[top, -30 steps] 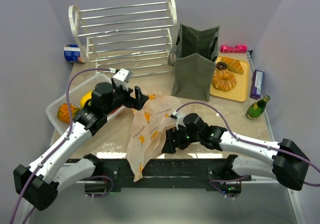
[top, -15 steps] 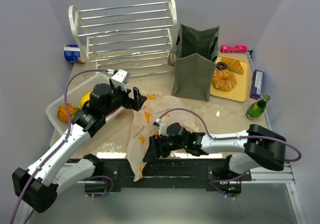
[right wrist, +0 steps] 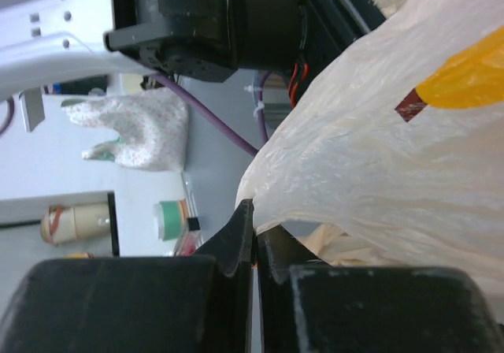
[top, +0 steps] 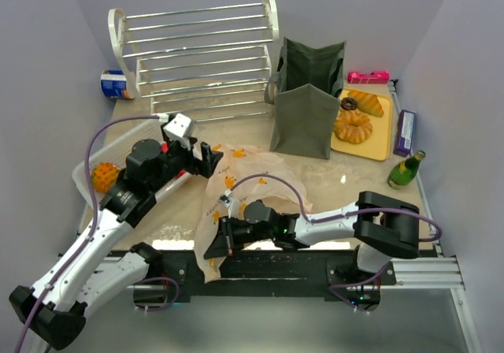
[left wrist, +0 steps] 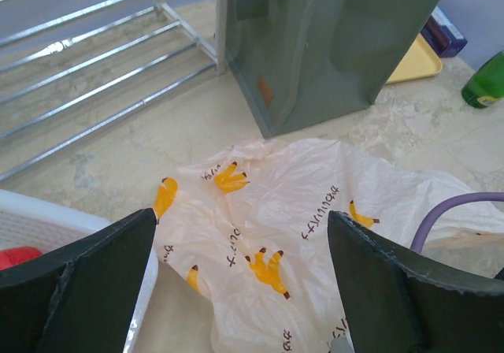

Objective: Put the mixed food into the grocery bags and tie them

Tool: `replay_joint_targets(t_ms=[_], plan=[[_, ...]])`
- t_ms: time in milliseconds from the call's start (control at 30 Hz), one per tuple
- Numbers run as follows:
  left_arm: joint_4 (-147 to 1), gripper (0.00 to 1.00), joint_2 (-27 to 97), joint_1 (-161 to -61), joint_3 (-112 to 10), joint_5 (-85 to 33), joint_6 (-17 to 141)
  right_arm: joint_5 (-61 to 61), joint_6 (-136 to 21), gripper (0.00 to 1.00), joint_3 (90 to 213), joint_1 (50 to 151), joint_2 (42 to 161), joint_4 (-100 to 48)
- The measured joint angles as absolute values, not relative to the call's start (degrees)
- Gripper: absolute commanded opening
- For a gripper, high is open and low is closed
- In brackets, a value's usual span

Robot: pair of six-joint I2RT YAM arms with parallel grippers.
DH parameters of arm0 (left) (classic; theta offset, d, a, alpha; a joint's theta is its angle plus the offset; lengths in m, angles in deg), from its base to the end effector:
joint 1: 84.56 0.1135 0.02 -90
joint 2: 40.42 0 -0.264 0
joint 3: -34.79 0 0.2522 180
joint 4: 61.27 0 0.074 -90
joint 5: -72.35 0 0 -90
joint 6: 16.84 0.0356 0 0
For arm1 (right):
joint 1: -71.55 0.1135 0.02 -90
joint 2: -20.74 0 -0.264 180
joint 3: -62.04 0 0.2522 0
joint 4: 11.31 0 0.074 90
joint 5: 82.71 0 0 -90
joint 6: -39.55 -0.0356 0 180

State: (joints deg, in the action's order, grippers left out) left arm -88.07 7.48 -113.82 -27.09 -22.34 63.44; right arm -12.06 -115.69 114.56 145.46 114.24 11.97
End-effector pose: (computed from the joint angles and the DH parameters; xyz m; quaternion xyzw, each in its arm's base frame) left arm 0.1683 -0.0976 0.3460 0.1577 0.7653 -0.2381 0.5768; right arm 0.0799 0.3194 0.1789 -0.1590 0.7862 0.5923 0.0758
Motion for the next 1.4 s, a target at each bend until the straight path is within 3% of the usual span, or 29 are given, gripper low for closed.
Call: replay_joint_targets(t_ms=[367,533,833,1333,1400], plan=[[-83.1,0.96,-8.5,-113.8,-27.1,-31.8,70.2,-1.1,-107.8,0.0,123.5,132.0,95.7,-4.3],[-82.7,0.96,-8.2,-113.8,-26.9,-39.5,72.2,2.0,-103.7,0.0,130.2,127.2,95.6,-7.4],[-84.1,0.95,-7.1,-113.8,-24.6,-42.4,74.6,3.7,-101.3,0.0,133.9,124.5,98.8,-10.5],[-85.5,0.8,-1.8,-113.9,-23.9,-43.3,78.8,3.7,-100.9,0.0,135.8,123.3,99.0,-11.0],[-85.6,0.71,-0.4,-114.1,-23.9,-42.9,79.0,3.7,-100.9,0.0,135.8,123.3,99.0,-11.0]])
